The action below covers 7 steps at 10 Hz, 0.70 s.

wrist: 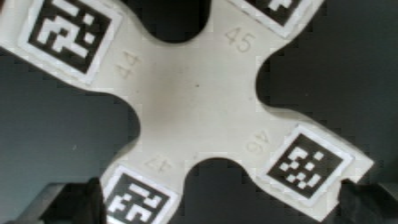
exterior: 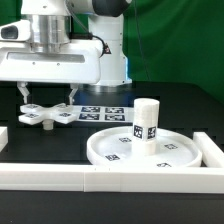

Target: Assemble round table

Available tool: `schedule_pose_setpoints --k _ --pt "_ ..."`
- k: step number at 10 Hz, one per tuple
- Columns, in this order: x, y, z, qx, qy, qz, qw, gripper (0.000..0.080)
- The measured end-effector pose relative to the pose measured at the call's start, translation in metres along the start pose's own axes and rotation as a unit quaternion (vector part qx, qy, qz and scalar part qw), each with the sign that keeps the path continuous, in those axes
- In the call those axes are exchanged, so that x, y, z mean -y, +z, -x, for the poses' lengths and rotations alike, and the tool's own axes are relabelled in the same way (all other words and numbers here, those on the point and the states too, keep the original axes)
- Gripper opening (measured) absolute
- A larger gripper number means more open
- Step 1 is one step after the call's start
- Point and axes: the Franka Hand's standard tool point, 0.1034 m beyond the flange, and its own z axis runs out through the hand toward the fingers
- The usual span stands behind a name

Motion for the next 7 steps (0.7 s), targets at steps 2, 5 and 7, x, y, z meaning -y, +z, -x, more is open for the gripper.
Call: schedule_pose_setpoints --k 2,5,7 --pt "-0.0008 0.0048 0.0027 -0.002 -0.059 0.006 0.998 0.0648" --pt "-0.0006 0.0051 0.0027 -0.002 -0.054 0.005 0.999 0.0648" --pt "-0.0012 0.0067 0.0071 0.0 -0.057 0.006 0.998 0.0648"
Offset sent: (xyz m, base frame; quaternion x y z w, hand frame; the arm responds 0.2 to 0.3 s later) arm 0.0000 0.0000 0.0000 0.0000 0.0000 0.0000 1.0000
